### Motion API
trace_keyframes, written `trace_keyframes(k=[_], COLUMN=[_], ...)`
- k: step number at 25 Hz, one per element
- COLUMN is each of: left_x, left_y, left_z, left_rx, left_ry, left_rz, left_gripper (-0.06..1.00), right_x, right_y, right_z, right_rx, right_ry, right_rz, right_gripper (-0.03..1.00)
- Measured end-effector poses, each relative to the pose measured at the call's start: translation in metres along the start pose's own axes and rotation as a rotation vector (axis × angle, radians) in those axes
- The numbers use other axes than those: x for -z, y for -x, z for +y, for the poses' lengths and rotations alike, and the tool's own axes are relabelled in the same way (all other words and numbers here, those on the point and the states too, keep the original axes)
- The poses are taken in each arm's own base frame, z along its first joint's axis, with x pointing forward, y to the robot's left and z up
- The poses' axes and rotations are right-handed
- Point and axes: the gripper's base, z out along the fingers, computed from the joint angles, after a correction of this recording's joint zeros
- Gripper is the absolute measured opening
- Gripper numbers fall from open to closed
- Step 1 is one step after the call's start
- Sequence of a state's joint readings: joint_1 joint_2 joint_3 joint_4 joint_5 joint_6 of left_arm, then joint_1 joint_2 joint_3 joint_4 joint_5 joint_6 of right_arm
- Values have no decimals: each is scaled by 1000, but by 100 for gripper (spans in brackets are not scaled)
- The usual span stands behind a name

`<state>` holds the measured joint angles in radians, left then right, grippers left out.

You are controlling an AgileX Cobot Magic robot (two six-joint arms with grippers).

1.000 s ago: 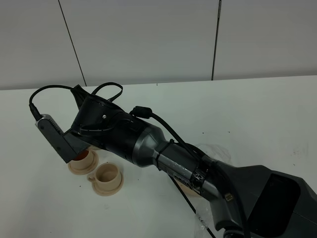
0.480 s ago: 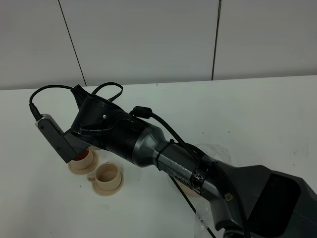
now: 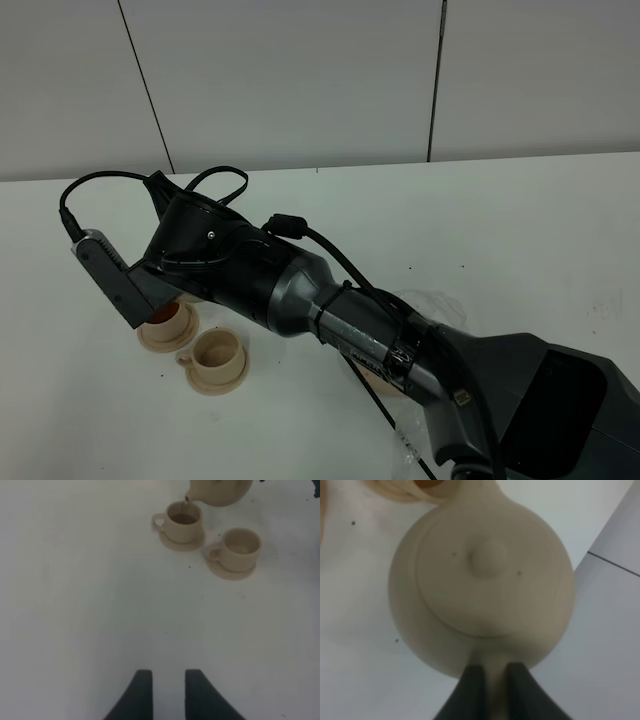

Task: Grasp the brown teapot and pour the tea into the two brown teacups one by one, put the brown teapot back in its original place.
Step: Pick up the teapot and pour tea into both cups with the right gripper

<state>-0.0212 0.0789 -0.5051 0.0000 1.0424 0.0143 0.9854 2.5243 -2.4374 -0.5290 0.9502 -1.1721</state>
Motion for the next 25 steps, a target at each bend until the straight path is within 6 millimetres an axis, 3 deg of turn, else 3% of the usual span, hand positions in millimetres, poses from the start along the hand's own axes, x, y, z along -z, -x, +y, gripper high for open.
trace_keyframes(k=[25], left_x=[0], left_y=[0], left_z=[0], left_rx=[0], left_ry=[0], left_rz=[0], left_gripper=[23], right_x=[0], right_y=[0], right_z=[0], right_rx=[-8], right_ry=[1], right_rz=[-2], right_gripper=[10])
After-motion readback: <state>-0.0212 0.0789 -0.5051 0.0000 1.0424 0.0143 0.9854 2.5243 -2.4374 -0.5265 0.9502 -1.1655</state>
